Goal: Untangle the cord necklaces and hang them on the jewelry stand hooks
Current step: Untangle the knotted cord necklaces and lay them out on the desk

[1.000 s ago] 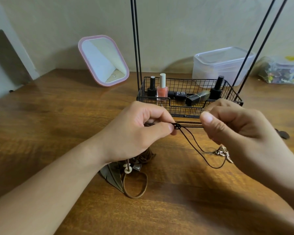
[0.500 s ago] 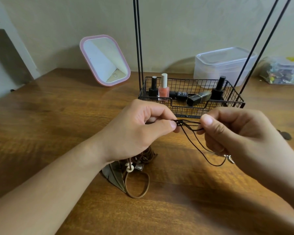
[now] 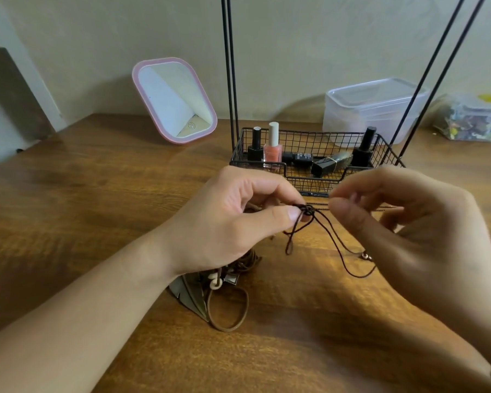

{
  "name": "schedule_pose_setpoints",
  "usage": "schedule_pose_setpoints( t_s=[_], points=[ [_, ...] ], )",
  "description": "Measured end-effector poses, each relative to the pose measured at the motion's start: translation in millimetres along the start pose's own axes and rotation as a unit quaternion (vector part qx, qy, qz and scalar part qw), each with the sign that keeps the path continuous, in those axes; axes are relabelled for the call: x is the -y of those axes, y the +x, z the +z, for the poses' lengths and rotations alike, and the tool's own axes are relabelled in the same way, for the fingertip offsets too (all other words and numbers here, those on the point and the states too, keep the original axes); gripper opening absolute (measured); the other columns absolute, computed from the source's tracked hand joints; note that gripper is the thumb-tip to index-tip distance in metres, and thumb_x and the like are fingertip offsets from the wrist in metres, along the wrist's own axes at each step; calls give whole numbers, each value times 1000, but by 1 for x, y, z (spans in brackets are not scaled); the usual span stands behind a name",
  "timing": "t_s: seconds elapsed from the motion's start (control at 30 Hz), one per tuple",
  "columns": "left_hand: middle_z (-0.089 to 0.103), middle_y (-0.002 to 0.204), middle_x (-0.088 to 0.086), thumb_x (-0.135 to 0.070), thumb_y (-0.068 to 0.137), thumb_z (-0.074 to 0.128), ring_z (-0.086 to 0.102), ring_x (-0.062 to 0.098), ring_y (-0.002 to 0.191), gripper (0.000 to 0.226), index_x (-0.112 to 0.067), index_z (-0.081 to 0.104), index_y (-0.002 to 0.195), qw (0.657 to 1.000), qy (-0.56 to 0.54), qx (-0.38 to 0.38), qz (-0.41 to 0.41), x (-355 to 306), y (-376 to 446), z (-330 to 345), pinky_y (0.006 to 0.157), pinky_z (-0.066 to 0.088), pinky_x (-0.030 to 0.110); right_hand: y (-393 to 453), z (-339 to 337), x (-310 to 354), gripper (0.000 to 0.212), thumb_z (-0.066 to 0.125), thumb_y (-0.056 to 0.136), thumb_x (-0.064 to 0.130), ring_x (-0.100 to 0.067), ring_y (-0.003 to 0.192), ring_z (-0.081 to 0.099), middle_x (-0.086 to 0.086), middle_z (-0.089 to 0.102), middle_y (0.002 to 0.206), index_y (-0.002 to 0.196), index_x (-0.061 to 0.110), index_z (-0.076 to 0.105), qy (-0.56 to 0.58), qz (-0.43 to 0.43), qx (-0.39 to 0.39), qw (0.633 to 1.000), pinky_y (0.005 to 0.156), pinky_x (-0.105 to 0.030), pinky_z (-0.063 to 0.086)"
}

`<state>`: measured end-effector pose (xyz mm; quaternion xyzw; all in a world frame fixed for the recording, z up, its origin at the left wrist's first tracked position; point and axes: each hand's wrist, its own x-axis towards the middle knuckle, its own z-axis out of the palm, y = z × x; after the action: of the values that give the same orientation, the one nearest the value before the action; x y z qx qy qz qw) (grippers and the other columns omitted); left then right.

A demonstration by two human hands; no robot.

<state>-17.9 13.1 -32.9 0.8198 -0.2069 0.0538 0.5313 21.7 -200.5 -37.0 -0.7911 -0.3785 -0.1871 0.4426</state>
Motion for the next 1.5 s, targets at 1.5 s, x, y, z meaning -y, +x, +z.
schedule_pose_setpoints(
  t_s=[1.5],
  points=[
    [75, 84, 4, -14, 97, 56, 48, 24, 43, 10, -20, 54, 105, 999, -33, 2, -4, -3, -4, 3, 43, 42, 27, 1, -2, 5, 15, 63, 87, 45, -7, 55, 57, 23, 62, 70, 85, 32, 70, 45, 23, 70, 996, 44, -16, 44]
  ],
)
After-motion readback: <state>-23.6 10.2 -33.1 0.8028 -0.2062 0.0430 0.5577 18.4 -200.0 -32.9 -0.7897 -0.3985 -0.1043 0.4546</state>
